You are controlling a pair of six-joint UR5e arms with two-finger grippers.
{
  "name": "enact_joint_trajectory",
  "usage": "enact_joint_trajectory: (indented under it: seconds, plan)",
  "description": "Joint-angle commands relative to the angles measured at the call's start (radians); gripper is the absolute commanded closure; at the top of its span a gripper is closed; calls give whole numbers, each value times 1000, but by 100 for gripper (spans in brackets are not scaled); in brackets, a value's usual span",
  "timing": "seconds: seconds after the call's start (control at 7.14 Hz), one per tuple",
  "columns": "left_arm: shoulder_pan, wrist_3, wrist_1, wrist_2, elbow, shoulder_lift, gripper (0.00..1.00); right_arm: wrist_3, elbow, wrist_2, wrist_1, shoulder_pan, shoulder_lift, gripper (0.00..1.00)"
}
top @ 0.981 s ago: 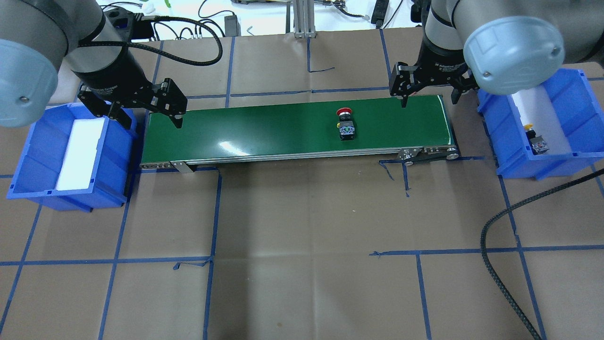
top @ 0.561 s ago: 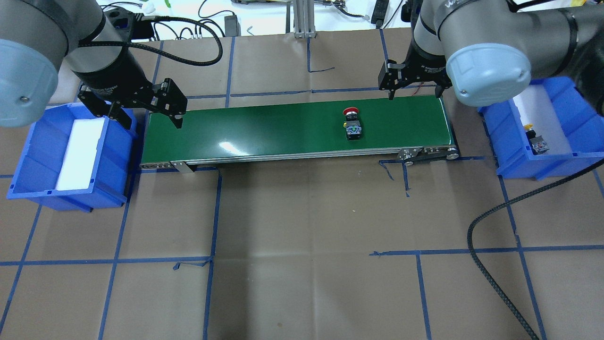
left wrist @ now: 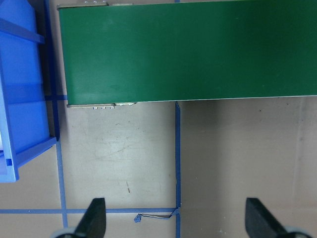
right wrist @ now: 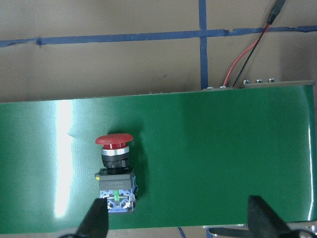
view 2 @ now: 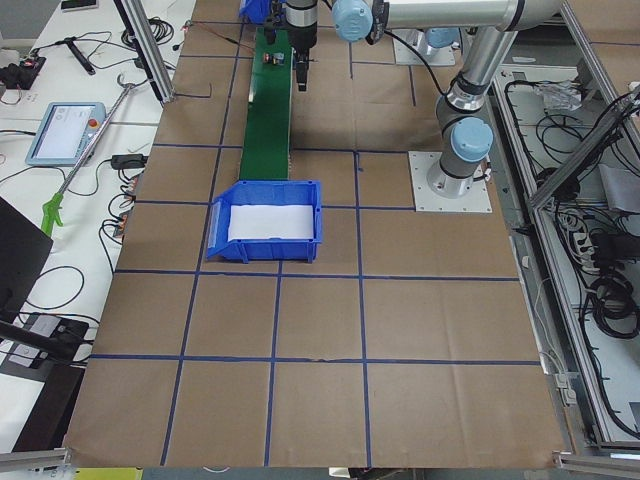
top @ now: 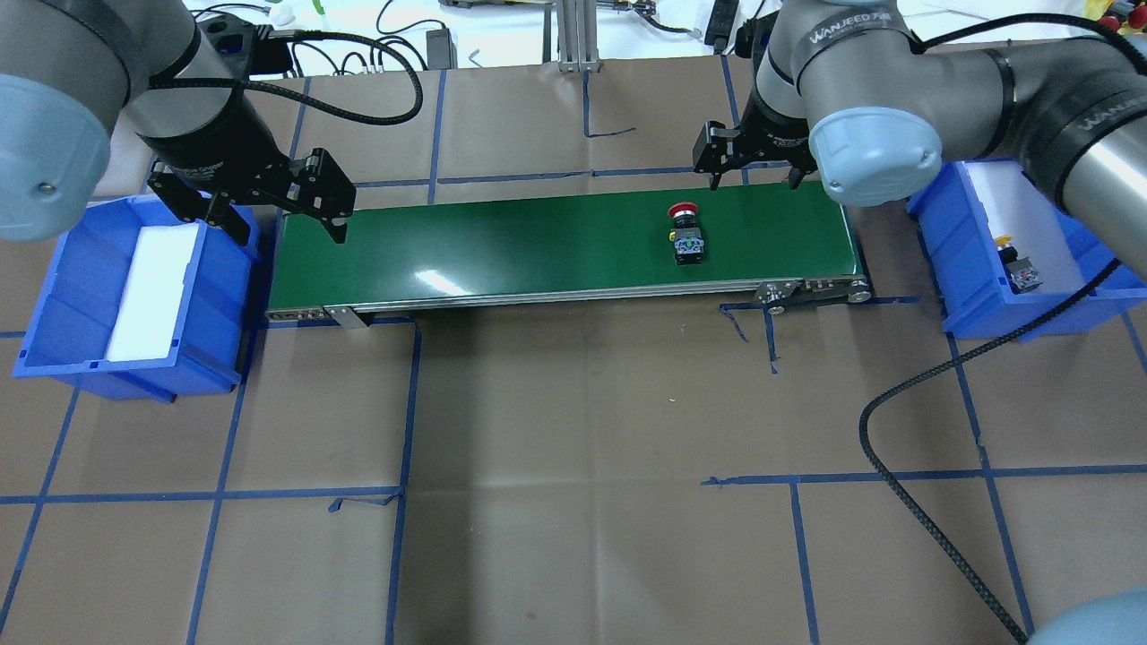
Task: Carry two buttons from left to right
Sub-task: 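Lower the right gripper and close on the red button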
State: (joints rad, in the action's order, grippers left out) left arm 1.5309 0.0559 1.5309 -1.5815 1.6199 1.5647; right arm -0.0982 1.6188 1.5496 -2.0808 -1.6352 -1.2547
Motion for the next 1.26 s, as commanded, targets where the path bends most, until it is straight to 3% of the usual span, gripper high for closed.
enact_joint_trajectory:
  seconds: [0.0,0.98,1.12]
  plan:
    - [0,-1,0,0,0,1,0,-1,7,-10,-54,-2,56,2]
    - [0,-1,0,0,0,0,0,-8,52,4,-108,-2,144,4]
    - [0,-1,0,0,0,1,0,-8,52,10,-101,-2,144,24]
